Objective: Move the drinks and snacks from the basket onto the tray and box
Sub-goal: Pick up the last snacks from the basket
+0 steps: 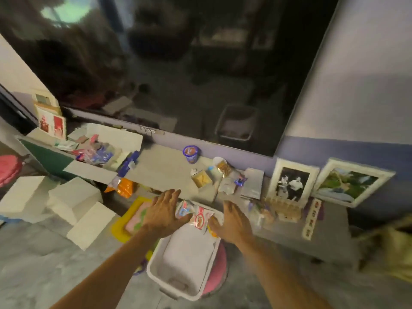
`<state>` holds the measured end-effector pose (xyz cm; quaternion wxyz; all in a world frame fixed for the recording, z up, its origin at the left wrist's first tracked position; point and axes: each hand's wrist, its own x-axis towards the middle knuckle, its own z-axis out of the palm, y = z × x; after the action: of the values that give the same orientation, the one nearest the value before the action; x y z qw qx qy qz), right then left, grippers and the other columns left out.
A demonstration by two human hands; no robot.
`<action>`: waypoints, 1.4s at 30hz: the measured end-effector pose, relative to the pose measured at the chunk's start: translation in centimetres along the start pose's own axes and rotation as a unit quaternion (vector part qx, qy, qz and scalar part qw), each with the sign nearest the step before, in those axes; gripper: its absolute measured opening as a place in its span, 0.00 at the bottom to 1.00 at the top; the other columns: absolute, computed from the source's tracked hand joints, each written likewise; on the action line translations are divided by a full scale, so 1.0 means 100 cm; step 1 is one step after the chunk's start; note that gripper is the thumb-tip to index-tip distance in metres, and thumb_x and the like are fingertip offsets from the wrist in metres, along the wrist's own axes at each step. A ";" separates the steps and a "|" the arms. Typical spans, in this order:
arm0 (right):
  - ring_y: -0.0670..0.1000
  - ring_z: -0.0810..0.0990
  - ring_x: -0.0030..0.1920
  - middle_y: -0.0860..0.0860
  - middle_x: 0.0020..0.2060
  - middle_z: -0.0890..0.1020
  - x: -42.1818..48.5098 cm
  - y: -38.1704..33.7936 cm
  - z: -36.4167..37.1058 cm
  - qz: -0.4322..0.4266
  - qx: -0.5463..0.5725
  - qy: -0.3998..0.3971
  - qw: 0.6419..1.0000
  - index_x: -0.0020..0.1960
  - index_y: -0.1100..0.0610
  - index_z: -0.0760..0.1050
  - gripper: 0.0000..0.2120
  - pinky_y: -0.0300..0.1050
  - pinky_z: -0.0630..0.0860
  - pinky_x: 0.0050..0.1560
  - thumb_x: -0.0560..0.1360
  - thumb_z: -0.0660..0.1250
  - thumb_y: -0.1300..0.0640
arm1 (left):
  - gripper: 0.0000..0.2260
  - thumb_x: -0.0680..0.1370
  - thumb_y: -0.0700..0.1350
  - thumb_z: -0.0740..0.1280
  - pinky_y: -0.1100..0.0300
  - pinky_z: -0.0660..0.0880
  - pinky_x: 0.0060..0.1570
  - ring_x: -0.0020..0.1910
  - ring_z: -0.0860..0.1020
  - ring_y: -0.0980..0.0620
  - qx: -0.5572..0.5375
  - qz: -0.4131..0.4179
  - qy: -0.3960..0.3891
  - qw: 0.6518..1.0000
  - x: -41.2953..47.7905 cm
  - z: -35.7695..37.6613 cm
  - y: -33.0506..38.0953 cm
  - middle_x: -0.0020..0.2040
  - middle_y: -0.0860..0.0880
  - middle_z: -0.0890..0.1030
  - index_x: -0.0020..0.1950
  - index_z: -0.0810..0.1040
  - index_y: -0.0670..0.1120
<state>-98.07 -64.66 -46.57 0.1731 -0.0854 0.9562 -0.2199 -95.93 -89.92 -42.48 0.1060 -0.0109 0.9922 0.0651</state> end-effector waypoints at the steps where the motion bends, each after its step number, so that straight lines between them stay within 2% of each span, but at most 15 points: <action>1: 0.58 0.69 0.77 0.57 0.78 0.70 0.006 0.000 0.020 0.023 -0.003 0.003 1.000 0.83 0.59 0.58 0.46 0.51 0.70 0.75 0.77 0.66 0.31 | 0.47 0.74 0.80 0.55 0.48 0.60 0.78 0.81 0.63 0.47 0.007 0.021 -0.007 1.000 0.015 0.018 -0.011 0.83 0.50 0.63 0.85 0.57 0.52; 4: 0.58 0.71 0.74 0.55 0.76 0.72 0.024 0.006 0.085 0.071 -0.015 -0.010 0.997 0.80 0.56 0.61 0.42 0.51 0.72 0.71 0.76 0.66 0.31 | 0.47 0.72 0.78 0.58 0.50 0.63 0.76 0.78 0.65 0.47 0.021 0.074 -0.034 0.996 0.052 0.079 -0.040 0.80 0.50 0.66 0.83 0.59 0.51; 6: 0.56 0.69 0.76 0.54 0.78 0.68 0.040 0.014 0.127 0.091 -0.007 -0.039 0.995 0.81 0.54 0.59 0.43 0.51 0.71 0.73 0.76 0.68 0.32 | 0.49 0.71 0.78 0.59 0.49 0.63 0.76 0.79 0.64 0.46 0.031 0.100 -0.066 0.992 0.075 0.122 -0.055 0.81 0.49 0.65 0.84 0.57 0.51; 10: 0.55 0.68 0.77 0.51 0.79 0.68 0.082 0.035 0.205 0.096 -0.011 -0.043 0.994 0.84 0.52 0.55 0.50 0.51 0.70 0.76 0.73 0.73 0.32 | 0.52 0.71 0.79 0.60 0.45 0.54 0.82 0.85 0.53 0.44 0.061 0.131 -0.098 0.985 0.119 0.213 -0.073 0.86 0.47 0.55 0.86 0.50 0.50; 13: 0.55 0.69 0.77 0.51 0.77 0.69 0.114 0.059 0.253 0.102 -0.038 -0.006 0.994 0.82 0.52 0.57 0.48 0.52 0.65 0.79 0.73 0.76 0.35 | 0.55 0.71 0.77 0.64 0.44 0.47 0.84 0.86 0.46 0.43 0.083 0.166 -0.100 0.978 0.150 0.280 -0.080 0.87 0.47 0.48 0.87 0.44 0.50; 15: 0.55 0.66 0.79 0.52 0.79 0.66 0.130 0.073 0.277 0.100 -0.079 0.014 0.992 0.82 0.53 0.57 0.45 0.55 0.60 0.81 0.75 0.75 0.39 | 0.57 0.71 0.74 0.68 0.43 0.45 0.83 0.86 0.44 0.43 0.100 0.191 -0.090 0.972 0.169 0.315 -0.086 0.87 0.46 0.46 0.87 0.41 0.50; 16: 0.55 0.63 0.81 0.52 0.80 0.65 0.136 0.078 0.287 0.095 -0.097 0.022 0.991 0.82 0.53 0.56 0.43 0.56 0.58 0.82 0.76 0.74 0.40 | 0.58 0.70 0.73 0.70 0.41 0.46 0.83 0.86 0.45 0.42 0.112 0.203 -0.080 0.969 0.176 0.329 -0.087 0.87 0.45 0.47 0.87 0.41 0.49; 18: 0.54 0.60 0.83 0.51 0.81 0.64 0.144 0.085 0.304 0.090 -0.110 0.044 0.989 0.84 0.52 0.56 0.42 0.59 0.55 0.83 0.78 0.74 0.43 | 0.59 0.66 0.69 0.77 0.38 0.58 0.80 0.83 0.57 0.37 0.134 0.228 -0.042 0.963 0.186 0.347 -0.088 0.84 0.41 0.59 0.85 0.50 0.46; 20: 0.53 0.58 0.84 0.49 0.82 0.65 0.149 0.089 0.315 0.092 -0.101 0.066 0.988 0.84 0.49 0.58 0.38 0.61 0.53 0.84 0.80 0.72 0.46 | 0.53 0.61 0.61 0.82 0.37 0.69 0.72 0.74 0.69 0.36 0.128 0.243 -0.004 0.962 0.194 0.358 -0.087 0.74 0.40 0.72 0.79 0.63 0.43; 22: 0.51 0.60 0.83 0.46 0.81 0.67 0.152 0.091 0.321 0.097 -0.095 0.094 0.986 0.83 0.47 0.60 0.33 0.59 0.54 0.84 0.82 0.69 0.46 | 0.45 0.63 0.56 0.81 0.38 0.69 0.69 0.70 0.72 0.37 0.127 0.259 0.035 0.957 0.200 0.363 -0.087 0.70 0.42 0.74 0.76 0.69 0.44; 26: 0.50 0.67 0.79 0.44 0.75 0.73 0.146 0.084 0.316 0.092 -0.065 0.135 0.984 0.80 0.45 0.66 0.31 0.57 0.60 0.82 0.80 0.72 0.42 | 0.34 0.64 0.58 0.75 0.40 0.67 0.69 0.65 0.73 0.39 0.104 0.250 0.055 0.961 0.195 0.349 -0.088 0.65 0.45 0.76 0.68 0.75 0.47; 31: 0.54 0.81 0.65 0.50 0.65 0.83 0.125 0.058 0.270 0.138 -0.008 0.164 0.977 0.74 0.51 0.75 0.29 0.55 0.73 0.72 0.77 0.74 0.40 | 0.32 0.65 0.61 0.75 0.42 0.69 0.65 0.61 0.75 0.41 0.047 0.177 0.081 0.980 0.166 0.293 -0.088 0.58 0.47 0.77 0.65 0.78 0.49; 34: 0.54 0.83 0.60 0.51 0.61 0.84 0.103 0.040 0.214 0.138 0.061 0.185 0.971 0.72 0.53 0.76 0.27 0.52 0.81 0.62 0.78 0.75 0.44 | 0.32 0.67 0.64 0.73 0.44 0.70 0.67 0.61 0.76 0.44 0.012 0.138 0.085 0.987 0.146 0.233 -0.082 0.59 0.49 0.78 0.67 0.77 0.51; 39: 0.53 0.85 0.47 0.51 0.46 0.86 0.060 0.010 0.092 0.130 0.136 0.266 0.945 0.57 0.56 0.82 0.11 0.43 0.78 0.48 0.78 0.75 0.51 | 0.34 0.68 0.72 0.70 0.50 0.76 0.55 0.55 0.79 0.47 -0.079 0.116 0.080 0.987 0.115 0.103 -0.053 0.55 0.52 0.78 0.64 0.78 0.51; 42: 0.49 0.82 0.41 0.47 0.41 0.84 0.024 -0.009 0.016 0.127 0.160 0.333 0.921 0.53 0.53 0.83 0.08 0.43 0.77 0.45 0.78 0.76 0.50 | 0.35 0.68 0.74 0.68 0.53 0.79 0.51 0.53 0.81 0.50 -0.143 0.117 0.105 0.977 0.097 0.019 -0.022 0.56 0.53 0.79 0.64 0.77 0.51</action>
<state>-99.65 -66.69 -48.26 -0.1169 0.1442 0.9134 -0.3622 -104.97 -91.93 -46.64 -0.0101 0.0838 0.9726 0.2167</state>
